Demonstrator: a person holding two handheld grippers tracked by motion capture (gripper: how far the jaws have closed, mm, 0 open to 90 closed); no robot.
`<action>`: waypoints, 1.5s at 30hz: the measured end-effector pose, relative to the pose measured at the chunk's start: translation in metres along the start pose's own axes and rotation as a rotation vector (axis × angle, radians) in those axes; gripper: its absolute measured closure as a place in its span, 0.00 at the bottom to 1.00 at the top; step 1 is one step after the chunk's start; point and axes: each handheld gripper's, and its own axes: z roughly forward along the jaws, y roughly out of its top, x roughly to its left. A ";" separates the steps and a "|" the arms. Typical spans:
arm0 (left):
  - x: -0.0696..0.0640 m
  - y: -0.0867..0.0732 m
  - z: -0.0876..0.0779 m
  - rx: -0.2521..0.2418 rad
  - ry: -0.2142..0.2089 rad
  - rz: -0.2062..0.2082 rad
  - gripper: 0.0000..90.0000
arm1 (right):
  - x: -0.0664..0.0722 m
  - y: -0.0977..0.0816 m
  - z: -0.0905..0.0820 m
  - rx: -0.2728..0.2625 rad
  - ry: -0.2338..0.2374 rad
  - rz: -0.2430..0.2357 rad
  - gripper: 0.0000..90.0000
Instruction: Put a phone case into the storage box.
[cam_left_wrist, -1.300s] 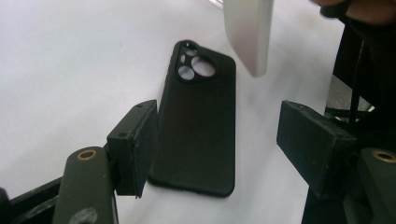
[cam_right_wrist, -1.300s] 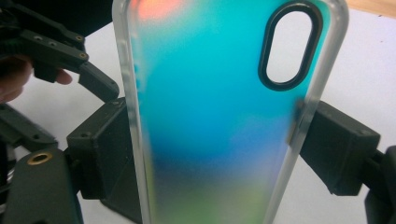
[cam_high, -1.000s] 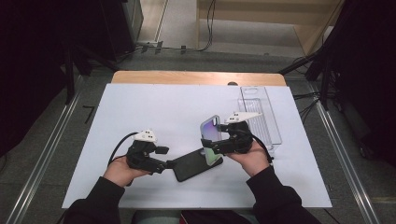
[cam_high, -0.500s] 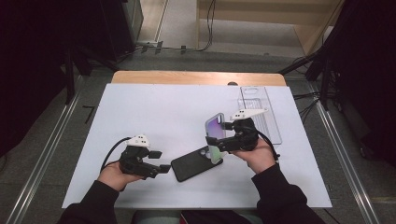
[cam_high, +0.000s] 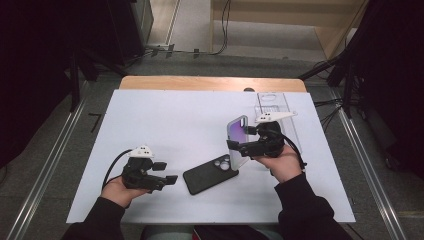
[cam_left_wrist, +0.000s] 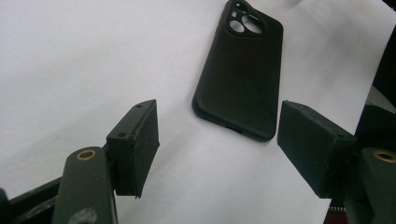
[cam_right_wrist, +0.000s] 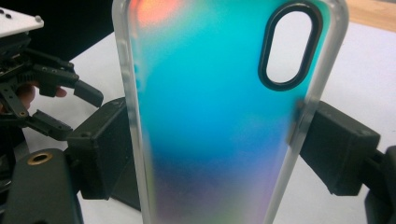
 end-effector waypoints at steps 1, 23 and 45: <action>0.000 0.000 0.000 -0.004 -0.002 -0.012 0.33 | -0.001 0.001 -0.002 -0.003 -0.006 0.000 0.16; 0.002 -0.004 -0.002 -0.036 0.000 -0.081 0.32 | -0.029 0.015 -0.030 -0.081 -0.135 0.055 0.16; 0.002 -0.007 -0.007 -0.011 0.039 -0.115 0.32 | -0.078 0.016 -0.049 -0.133 -0.320 0.141 0.16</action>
